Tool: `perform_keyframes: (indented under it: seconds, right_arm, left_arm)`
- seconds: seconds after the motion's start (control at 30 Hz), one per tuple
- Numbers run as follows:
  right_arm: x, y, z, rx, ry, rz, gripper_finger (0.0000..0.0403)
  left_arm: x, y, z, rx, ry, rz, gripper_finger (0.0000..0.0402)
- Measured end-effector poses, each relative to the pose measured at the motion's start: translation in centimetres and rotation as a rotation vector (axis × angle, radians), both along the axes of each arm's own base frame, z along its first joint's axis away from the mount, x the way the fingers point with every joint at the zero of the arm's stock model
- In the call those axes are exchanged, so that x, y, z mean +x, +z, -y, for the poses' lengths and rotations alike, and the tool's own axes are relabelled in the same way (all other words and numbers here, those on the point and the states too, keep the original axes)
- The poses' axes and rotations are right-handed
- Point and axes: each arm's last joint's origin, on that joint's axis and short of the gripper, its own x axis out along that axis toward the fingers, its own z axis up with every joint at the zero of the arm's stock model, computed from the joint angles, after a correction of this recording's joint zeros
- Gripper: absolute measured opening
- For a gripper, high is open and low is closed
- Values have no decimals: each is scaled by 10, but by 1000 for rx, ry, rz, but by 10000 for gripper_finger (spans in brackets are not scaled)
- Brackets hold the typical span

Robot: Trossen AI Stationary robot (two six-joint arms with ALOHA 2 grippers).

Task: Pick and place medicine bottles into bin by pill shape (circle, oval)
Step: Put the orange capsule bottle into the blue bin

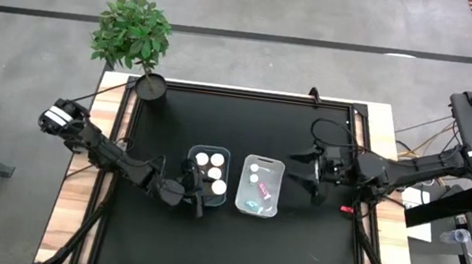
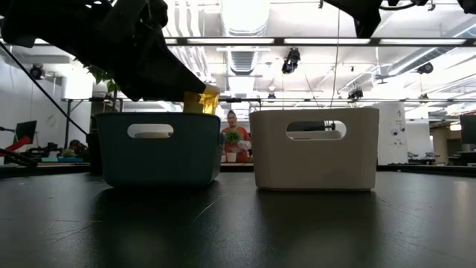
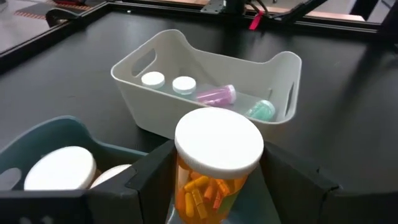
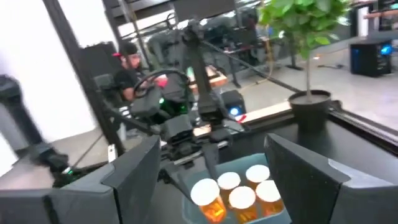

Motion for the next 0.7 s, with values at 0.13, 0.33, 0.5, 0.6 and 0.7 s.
perform_keyframes:
  seconds: [0.13,0.33,0.5,0.6,0.7]
  right_arm:
    - [0,-1,0,-4,5,-8,276]
    - [2,-3,-1,-18,5,-20,276]
    - [3,-4,-1,-30,4,-32,276]
    - [4,-8,-1,-52,4,-50,276]
    - [7,-12,-2,-67,4,-69,276]
  left_arm:
    - [0,0,1,-1,-5,0,211]
    - [-1,0,2,-1,-6,0,211]
    - [-1,0,2,-1,-6,0,211]
    - [-1,1,2,-2,-6,2,211]
    - [-1,6,1,-10,-5,19,211]
